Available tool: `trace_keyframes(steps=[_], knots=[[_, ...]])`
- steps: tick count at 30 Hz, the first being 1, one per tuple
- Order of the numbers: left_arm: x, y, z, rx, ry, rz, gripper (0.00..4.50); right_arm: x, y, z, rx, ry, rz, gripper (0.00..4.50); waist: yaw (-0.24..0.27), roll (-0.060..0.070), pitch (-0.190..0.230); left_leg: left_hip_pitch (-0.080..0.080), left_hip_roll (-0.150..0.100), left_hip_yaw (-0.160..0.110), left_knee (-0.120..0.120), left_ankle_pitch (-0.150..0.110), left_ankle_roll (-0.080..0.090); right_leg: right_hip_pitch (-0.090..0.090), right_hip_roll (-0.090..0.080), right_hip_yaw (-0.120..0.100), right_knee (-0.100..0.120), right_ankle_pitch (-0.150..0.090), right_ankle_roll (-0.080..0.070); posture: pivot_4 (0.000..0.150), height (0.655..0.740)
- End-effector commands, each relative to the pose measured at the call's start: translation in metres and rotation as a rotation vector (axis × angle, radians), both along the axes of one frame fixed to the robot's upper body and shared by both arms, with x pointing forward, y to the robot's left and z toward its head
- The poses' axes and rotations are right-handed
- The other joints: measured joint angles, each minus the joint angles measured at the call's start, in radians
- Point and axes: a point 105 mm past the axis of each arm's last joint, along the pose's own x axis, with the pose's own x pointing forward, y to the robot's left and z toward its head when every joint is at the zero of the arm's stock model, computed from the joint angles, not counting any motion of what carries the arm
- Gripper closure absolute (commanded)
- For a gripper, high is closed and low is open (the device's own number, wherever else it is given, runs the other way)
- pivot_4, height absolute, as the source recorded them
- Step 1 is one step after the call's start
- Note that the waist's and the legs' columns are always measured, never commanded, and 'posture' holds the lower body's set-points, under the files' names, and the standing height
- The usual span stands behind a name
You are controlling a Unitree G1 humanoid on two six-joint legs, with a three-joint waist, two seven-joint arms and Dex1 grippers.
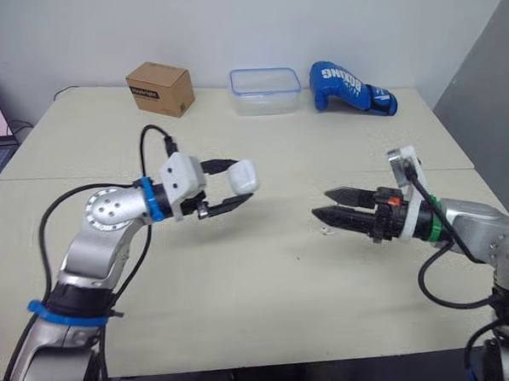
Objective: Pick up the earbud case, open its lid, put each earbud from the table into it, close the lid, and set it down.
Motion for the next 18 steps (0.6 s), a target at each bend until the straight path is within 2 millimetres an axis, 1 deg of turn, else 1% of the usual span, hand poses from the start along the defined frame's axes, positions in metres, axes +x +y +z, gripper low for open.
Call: trace_keyframes(steps=[1, 7, 12, 18], knots=[[-0.004, -0.014, 0.008, 0.031, -0.062, -0.104, 1.76, -0.002, 0.001, 0.011, 0.077, 0.084, 0.013, 0.00, 0.001, 0.000, 0.000, 0.000, 0.000, 0.000, 0.000, 0.000, 0.000, 0.000, 0.000, 0.000, 0.000, 0.000, 0.000, 0.150, 0.7400], [-0.001, -0.035, 0.013, 0.067, -0.118, -0.211, 1.76, 0.004, 0.004, 0.019, 0.150, 0.222, -0.003, 0.00, 0.000, 0.000, 0.000, -0.001, 0.000, 0.000, 0.000, 0.000, 0.000, 0.000, 0.000, 0.000, 0.000, 0.000, 0.000, 0.150, 0.7400], [-0.003, -0.047, 0.015, 0.109, -0.181, -0.279, 1.76, 0.006, 0.008, 0.026, 0.167, 0.257, -0.024, 0.00, -0.002, 0.000, 0.000, -0.001, 0.000, 0.000, 0.001, 0.000, 0.000, 0.000, 0.000, 0.000, 0.000, 0.000, 0.000, 0.150, 0.7400], [-0.003, -0.055, 0.016, 0.114, -0.221, -0.299, 1.76, 0.006, 0.016, 0.011, 0.106, 0.305, -0.032, 0.00, -0.001, 0.000, 0.000, -0.001, 0.000, -0.001, 0.001, 0.000, 0.001, 0.000, 0.000, 0.000, 0.000, 0.000, 0.000, 0.150, 0.7400]])
